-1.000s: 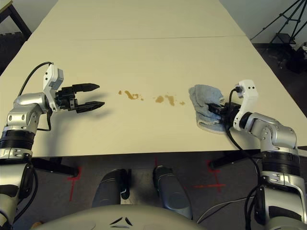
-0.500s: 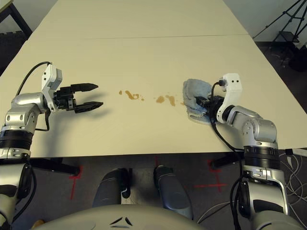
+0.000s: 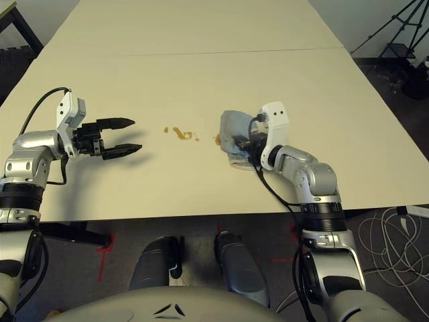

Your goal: Wipe the water off the table with a rag.

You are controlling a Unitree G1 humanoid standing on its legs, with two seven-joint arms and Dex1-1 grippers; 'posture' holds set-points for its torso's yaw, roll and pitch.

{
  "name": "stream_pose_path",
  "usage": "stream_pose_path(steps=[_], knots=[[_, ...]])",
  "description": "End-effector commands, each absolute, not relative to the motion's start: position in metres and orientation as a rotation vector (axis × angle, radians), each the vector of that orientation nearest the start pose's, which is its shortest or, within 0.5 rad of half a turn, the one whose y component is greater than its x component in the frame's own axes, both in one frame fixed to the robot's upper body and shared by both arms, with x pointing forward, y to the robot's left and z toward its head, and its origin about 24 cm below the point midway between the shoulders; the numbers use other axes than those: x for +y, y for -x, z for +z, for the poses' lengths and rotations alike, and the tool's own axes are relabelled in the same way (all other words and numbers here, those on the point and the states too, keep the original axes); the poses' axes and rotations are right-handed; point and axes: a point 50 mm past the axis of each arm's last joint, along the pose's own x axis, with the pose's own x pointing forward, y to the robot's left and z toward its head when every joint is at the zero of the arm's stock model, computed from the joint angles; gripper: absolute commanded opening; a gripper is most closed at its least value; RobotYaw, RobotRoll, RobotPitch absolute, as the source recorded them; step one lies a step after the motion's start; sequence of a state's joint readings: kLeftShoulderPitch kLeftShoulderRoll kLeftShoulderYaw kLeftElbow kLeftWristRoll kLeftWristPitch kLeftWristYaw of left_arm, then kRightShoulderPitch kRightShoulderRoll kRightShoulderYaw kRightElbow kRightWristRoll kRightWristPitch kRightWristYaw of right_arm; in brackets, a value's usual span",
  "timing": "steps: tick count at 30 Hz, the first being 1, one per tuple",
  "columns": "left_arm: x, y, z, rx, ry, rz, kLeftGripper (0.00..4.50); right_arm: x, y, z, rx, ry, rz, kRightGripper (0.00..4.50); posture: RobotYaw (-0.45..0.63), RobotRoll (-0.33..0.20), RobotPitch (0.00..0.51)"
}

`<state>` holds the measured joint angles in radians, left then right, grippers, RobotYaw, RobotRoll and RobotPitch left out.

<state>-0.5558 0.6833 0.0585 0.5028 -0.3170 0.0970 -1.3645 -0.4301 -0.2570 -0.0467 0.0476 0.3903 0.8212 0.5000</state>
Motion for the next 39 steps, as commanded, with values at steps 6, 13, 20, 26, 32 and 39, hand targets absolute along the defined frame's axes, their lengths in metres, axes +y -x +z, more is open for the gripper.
stream_pose_path(steps=[6, 13, 20, 26, 32, 39], knots=[[0.255, -0.307, 0.132, 0.169, -0.241, -1.124, 4.50, -0.130, -0.302, 0.079, 0.475, -0.223, 0.680, 0.22, -0.23, 0.000, 0.149], [0.253, -0.307, 0.130, 0.170, -0.235, -1.129, 4.50, -0.118, -0.292, 0.078, 0.502, -0.237, 0.735, 0.22, -0.24, 0.000, 0.153], [0.251, -0.308, 0.129, 0.170, -0.233, -1.133, 4.50, -0.133, -0.301, 0.083, 0.475, -0.244, 0.658, 0.22, -0.24, 0.000, 0.153], [0.249, -0.309, 0.128, 0.167, -0.229, -1.138, 4.50, -0.167, -0.321, 0.108, 0.396, -0.234, 0.555, 0.22, -0.25, 0.000, 0.149], [0.249, -0.312, 0.129, 0.165, -0.229, -1.135, 4.50, -0.197, -0.337, 0.135, 0.325, -0.185, 0.482, 0.22, -0.26, 0.000, 0.146], [0.254, -0.313, 0.129, 0.167, -0.228, -1.118, 4.50, -0.225, -0.340, 0.152, 0.287, -0.200, 0.417, 0.22, -0.26, 0.000, 0.142]])
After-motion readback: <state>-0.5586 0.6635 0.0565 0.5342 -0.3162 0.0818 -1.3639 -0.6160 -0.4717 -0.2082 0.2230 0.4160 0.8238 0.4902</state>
